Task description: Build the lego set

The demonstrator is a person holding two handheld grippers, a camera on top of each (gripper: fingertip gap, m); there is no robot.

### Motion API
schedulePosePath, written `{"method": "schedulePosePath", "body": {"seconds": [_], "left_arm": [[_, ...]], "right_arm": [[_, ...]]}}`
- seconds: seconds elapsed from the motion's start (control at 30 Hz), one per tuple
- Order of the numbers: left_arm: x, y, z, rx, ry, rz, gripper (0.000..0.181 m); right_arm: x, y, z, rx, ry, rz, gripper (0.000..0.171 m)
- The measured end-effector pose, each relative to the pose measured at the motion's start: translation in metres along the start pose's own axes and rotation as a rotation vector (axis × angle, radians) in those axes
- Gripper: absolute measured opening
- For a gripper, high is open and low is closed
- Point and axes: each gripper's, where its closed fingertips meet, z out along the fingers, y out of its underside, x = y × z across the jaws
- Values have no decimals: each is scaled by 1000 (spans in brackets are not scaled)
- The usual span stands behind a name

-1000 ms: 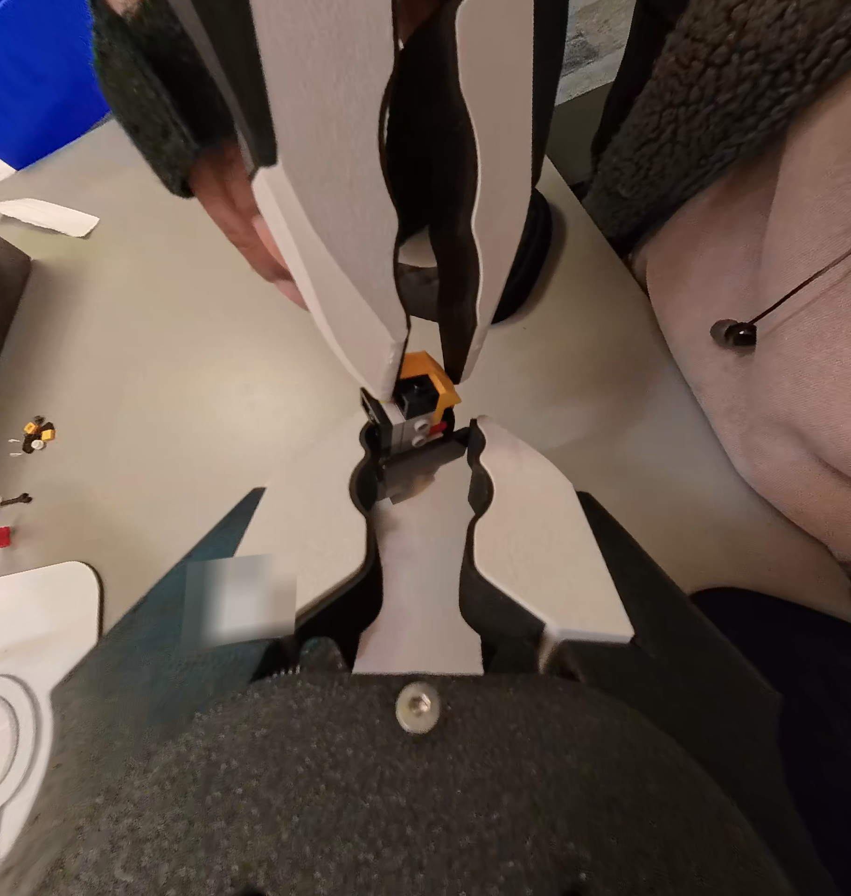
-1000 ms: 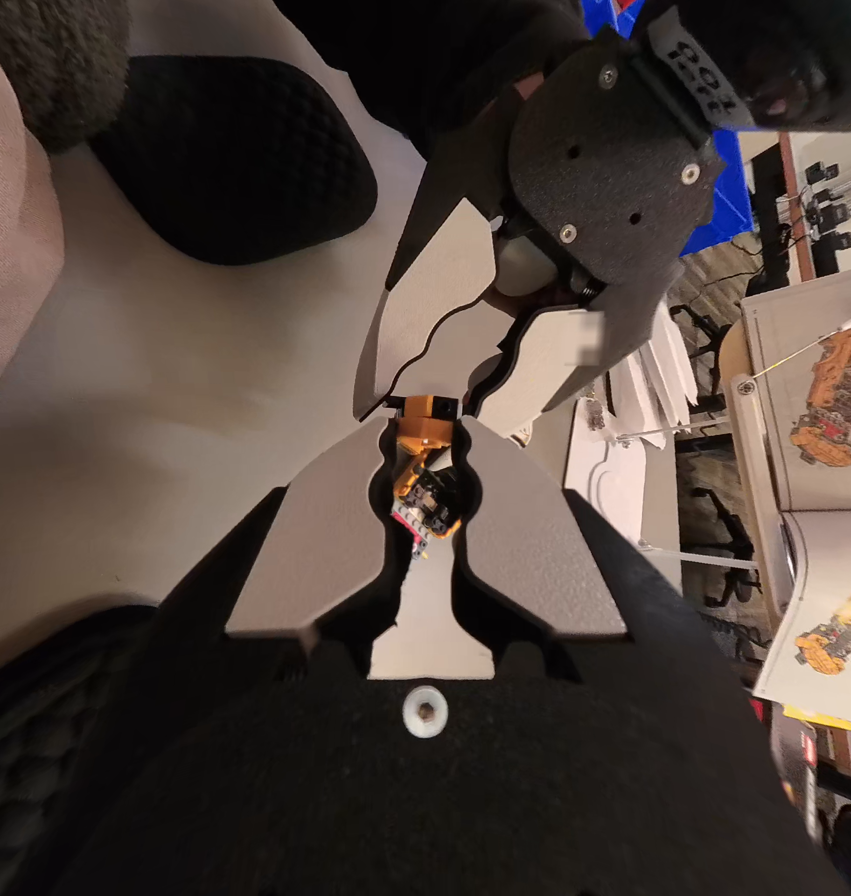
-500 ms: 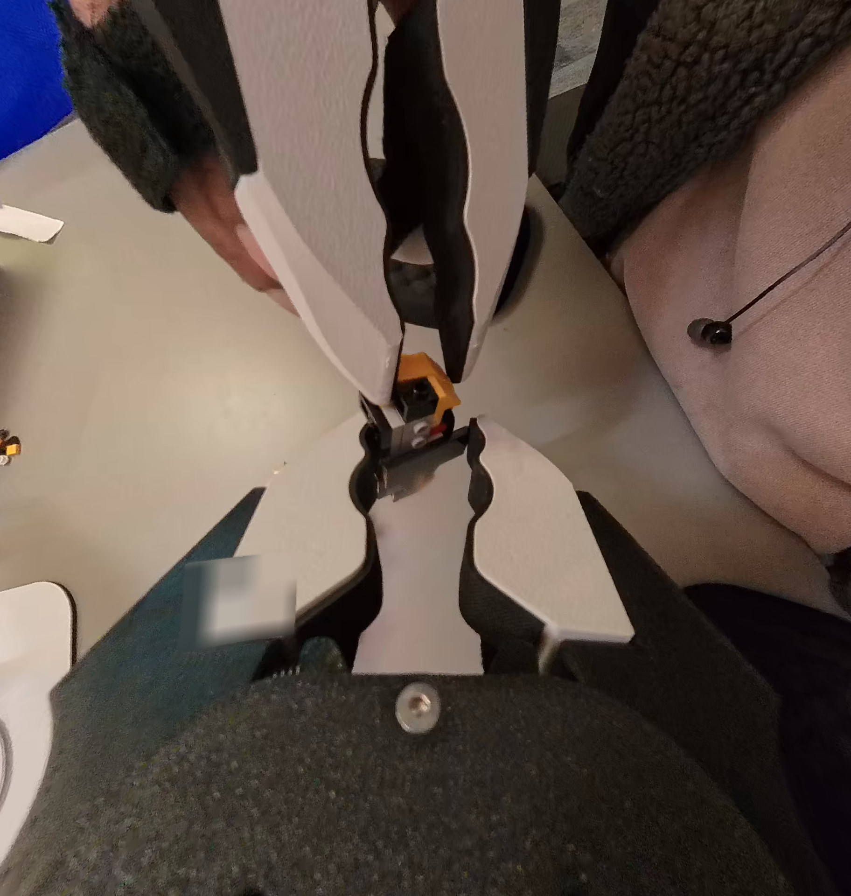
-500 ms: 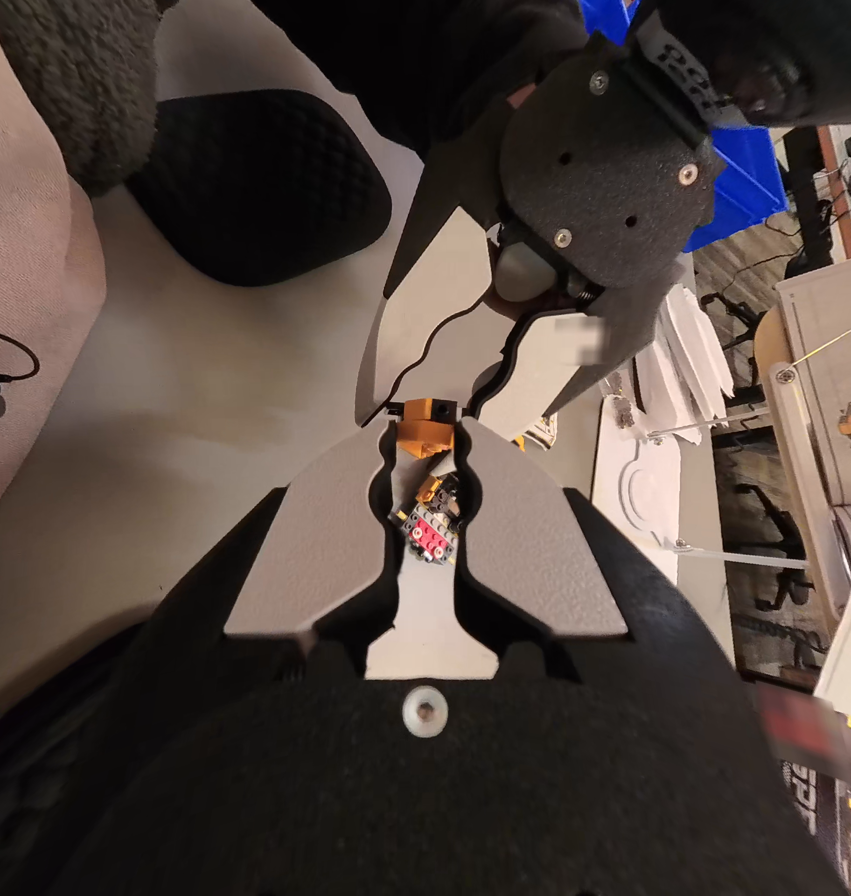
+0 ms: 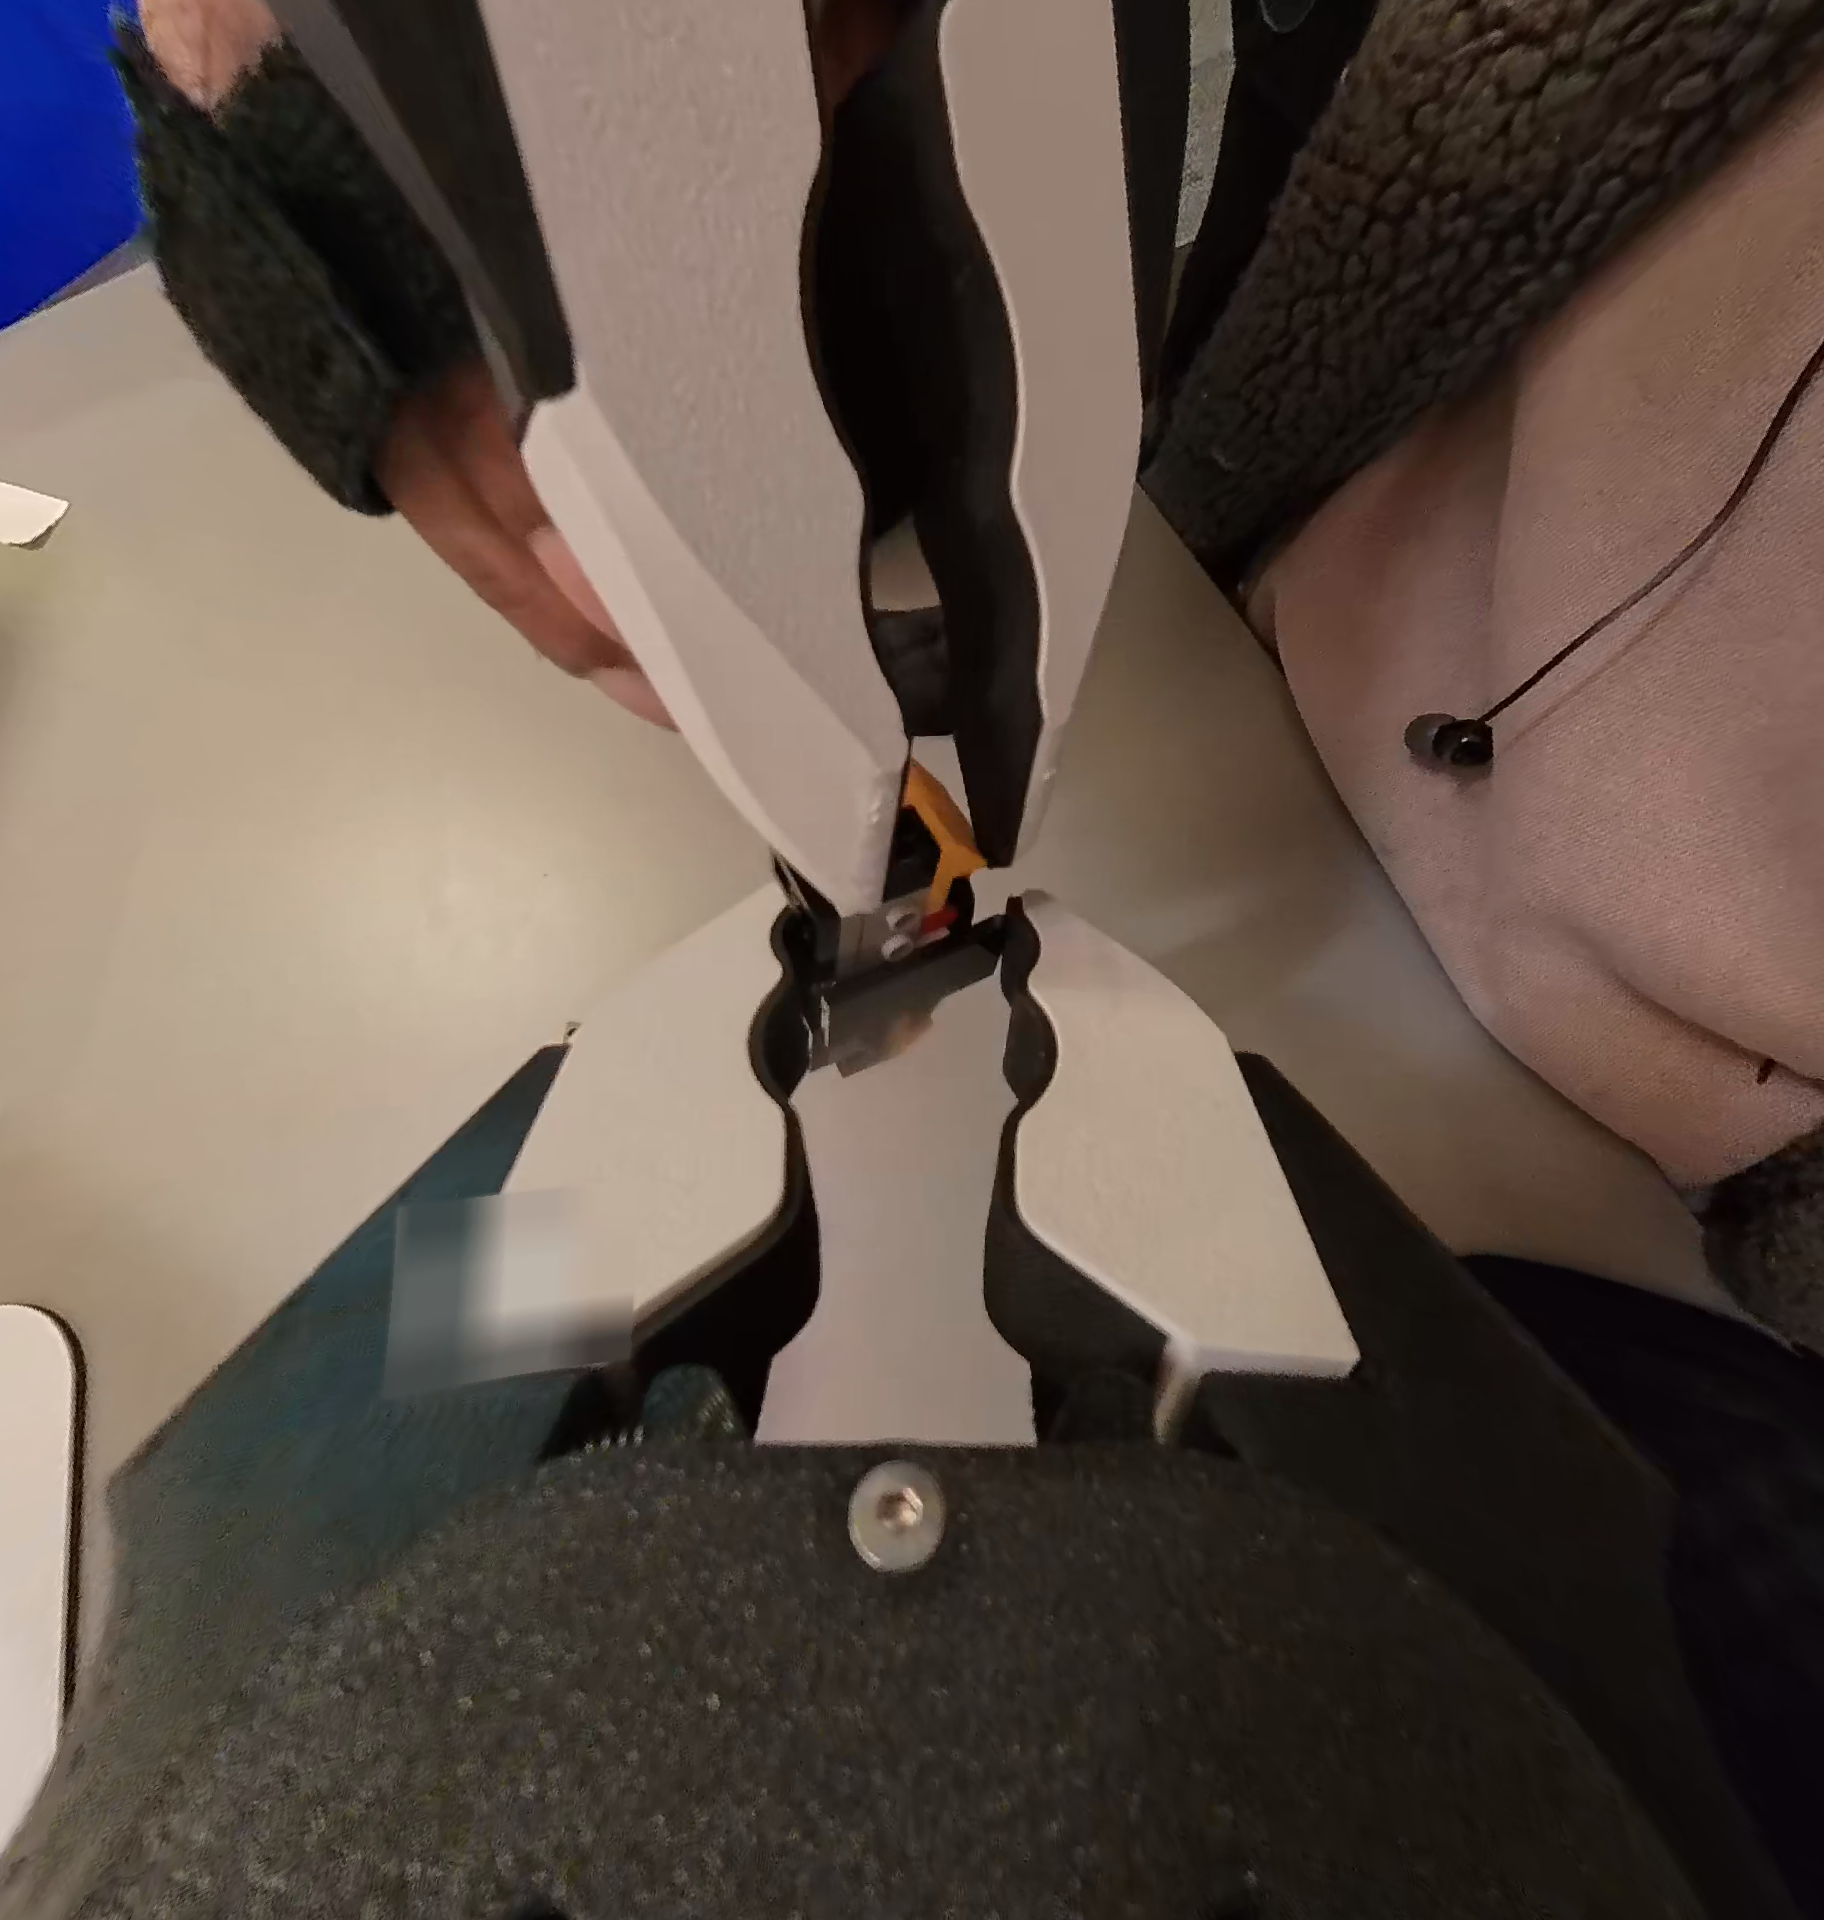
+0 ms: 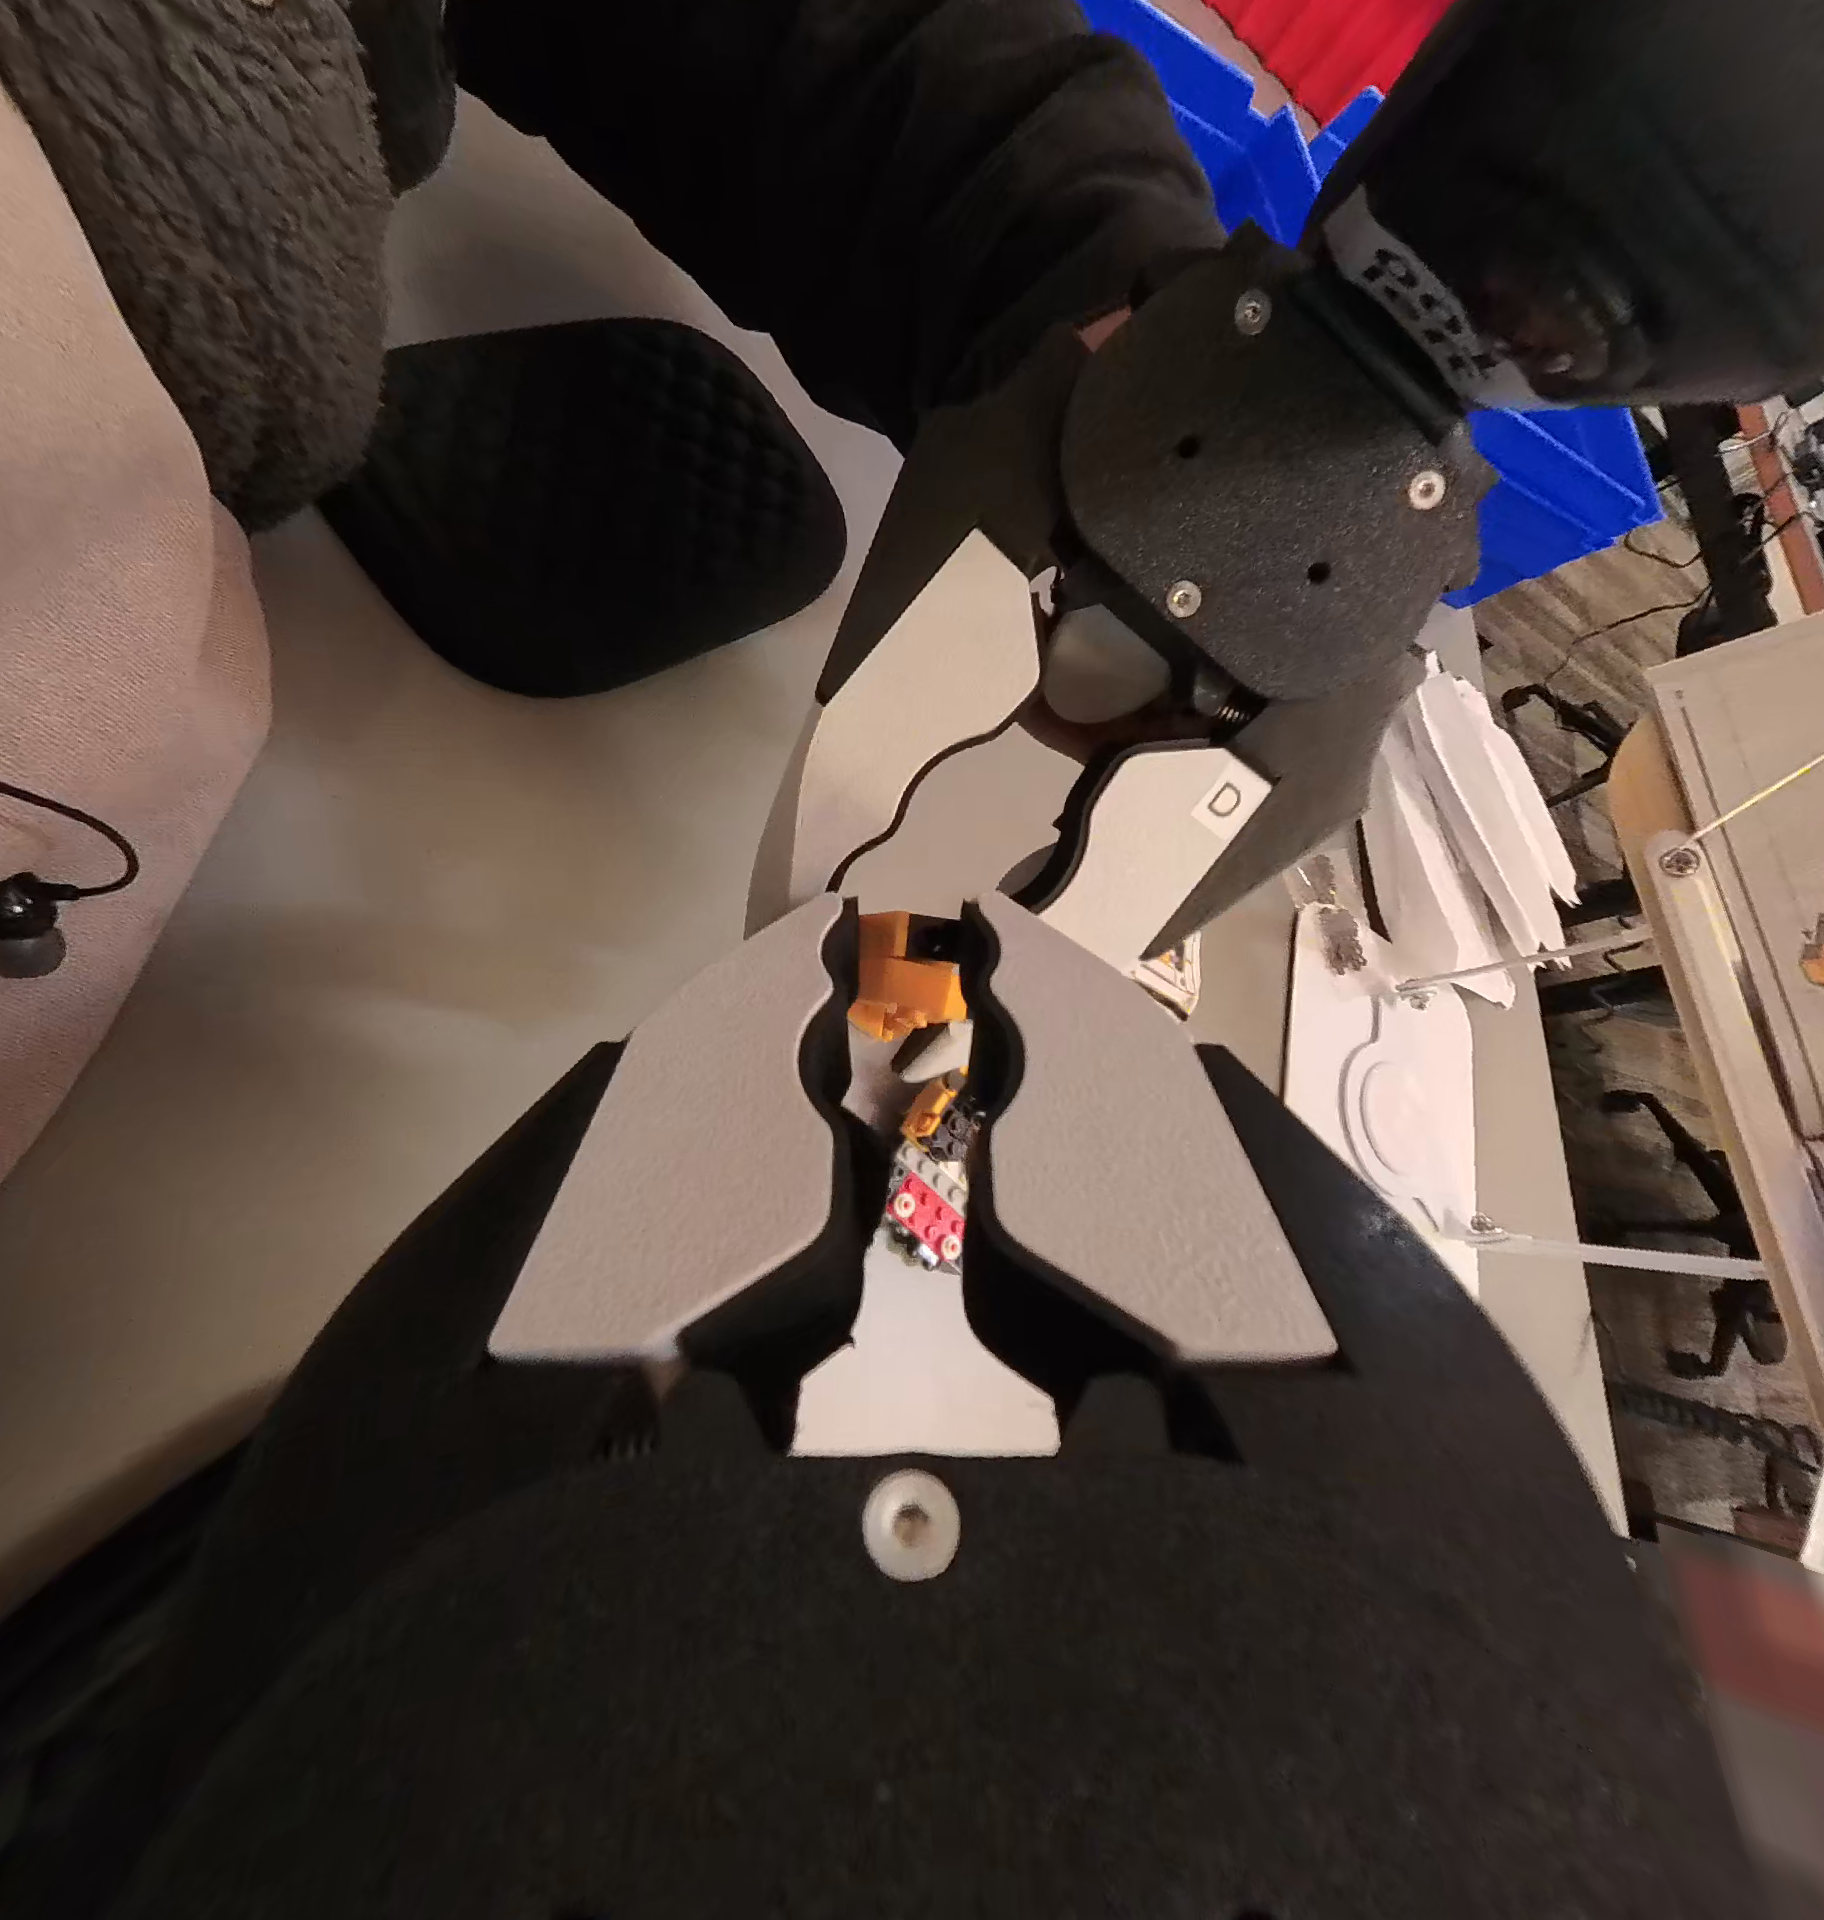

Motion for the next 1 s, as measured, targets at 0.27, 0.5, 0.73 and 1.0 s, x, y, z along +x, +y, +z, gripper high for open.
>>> {"method": "schedulePosePath", "body": {"seconds": [0.27,0.5,0.73,1.0], "left_arm": [[-35,-7,-14,127,-278,-37,35],[-71,-17,-34,264,-707,-57,35],[-77,-26,-43,287,-799,-37,35],[-80,-29,-45,281,-822,-26,35]], "right_arm": [[32,-6,-16,66,218,210,40],[66,6,-23,149,644,419,27],[71,1,-20,123,718,325,20],[71,-1,-21,131,729,308,18]]}}
